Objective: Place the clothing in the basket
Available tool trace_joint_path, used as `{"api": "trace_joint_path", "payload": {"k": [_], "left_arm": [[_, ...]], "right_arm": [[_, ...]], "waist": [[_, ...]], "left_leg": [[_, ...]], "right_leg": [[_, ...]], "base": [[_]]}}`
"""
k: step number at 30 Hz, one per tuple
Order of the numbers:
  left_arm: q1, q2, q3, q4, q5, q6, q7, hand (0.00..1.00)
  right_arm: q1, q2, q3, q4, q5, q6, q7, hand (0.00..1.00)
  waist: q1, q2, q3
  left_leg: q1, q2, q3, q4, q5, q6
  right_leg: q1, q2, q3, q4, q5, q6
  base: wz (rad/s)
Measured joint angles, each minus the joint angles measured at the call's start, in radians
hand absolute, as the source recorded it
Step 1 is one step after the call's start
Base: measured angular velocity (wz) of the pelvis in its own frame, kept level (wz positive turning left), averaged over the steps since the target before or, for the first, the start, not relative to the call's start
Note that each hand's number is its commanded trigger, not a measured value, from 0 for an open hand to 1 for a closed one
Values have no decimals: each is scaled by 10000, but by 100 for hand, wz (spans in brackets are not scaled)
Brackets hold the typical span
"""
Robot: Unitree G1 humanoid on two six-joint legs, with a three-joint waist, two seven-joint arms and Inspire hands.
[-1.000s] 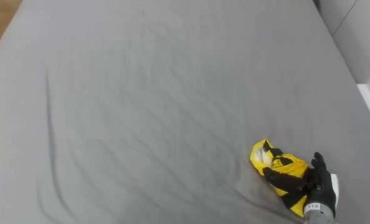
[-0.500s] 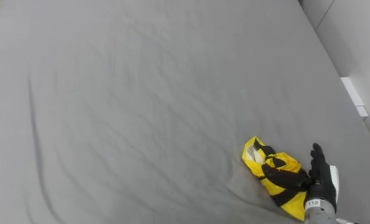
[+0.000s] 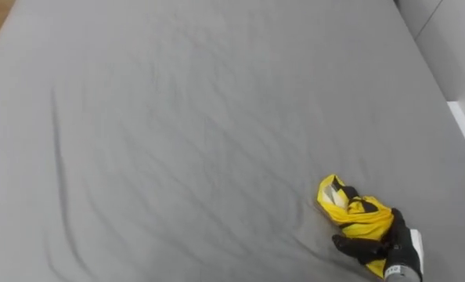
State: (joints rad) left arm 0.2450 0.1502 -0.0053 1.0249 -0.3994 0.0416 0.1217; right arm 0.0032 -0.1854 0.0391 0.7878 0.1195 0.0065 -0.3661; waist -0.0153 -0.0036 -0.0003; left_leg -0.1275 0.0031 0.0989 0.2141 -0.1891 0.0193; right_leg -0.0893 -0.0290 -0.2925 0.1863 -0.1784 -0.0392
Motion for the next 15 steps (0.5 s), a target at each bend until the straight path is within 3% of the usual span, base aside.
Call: {"api": "trace_joint_path", "payload": {"k": [2,3,4,5,12,15], "left_arm": [[-2,17,-35,-19,-6,20,7,0],[-18,22,-84,-15,-6,30,12,0],[-45,21,-104,-17,-6,35,11,0],[-47,28,-103,-17,-5,35,11,0],[-288,142,-112,230,211,167,-192,0],[-488,225,-202,347,207,189,-223,0]], "right_arm": [[-253,-166,137,629,21,-36,63,0],[-383,-220,188,1001,23,-73,63,14],[-459,-274,222,1248,19,-84,40,35],[-506,-297,247,1400,19,-85,25,100],[-1483,-751,-31,3512,70,-268,-379,100],[-1911,-1182,-200,4069,467,-249,-424,100]], "waist": [[43,-1,1],[154,-1,1],[245,1,0],[248,4,0],[335,100,50],[568,228,38]], "left_leg": [[-33,-6,-144,6,1,-2],[-46,-1,-195,7,1,-2],[-70,1,-221,9,1,-2],[-87,0,-240,9,1,-3],[-666,-80,-620,408,14,15],[-1113,-65,-757,465,62,36]], "right_leg": [[1,-5,-142,-2,0,0],[0,-3,-178,-7,0,0],[4,-12,-294,-12,0,0],[6,-16,-362,-11,0,0],[-96,-67,-861,2,0,1],[-430,-43,-945,11,62,-28]], "base": [[17],[8],[10],[19],[26],[18]]}}
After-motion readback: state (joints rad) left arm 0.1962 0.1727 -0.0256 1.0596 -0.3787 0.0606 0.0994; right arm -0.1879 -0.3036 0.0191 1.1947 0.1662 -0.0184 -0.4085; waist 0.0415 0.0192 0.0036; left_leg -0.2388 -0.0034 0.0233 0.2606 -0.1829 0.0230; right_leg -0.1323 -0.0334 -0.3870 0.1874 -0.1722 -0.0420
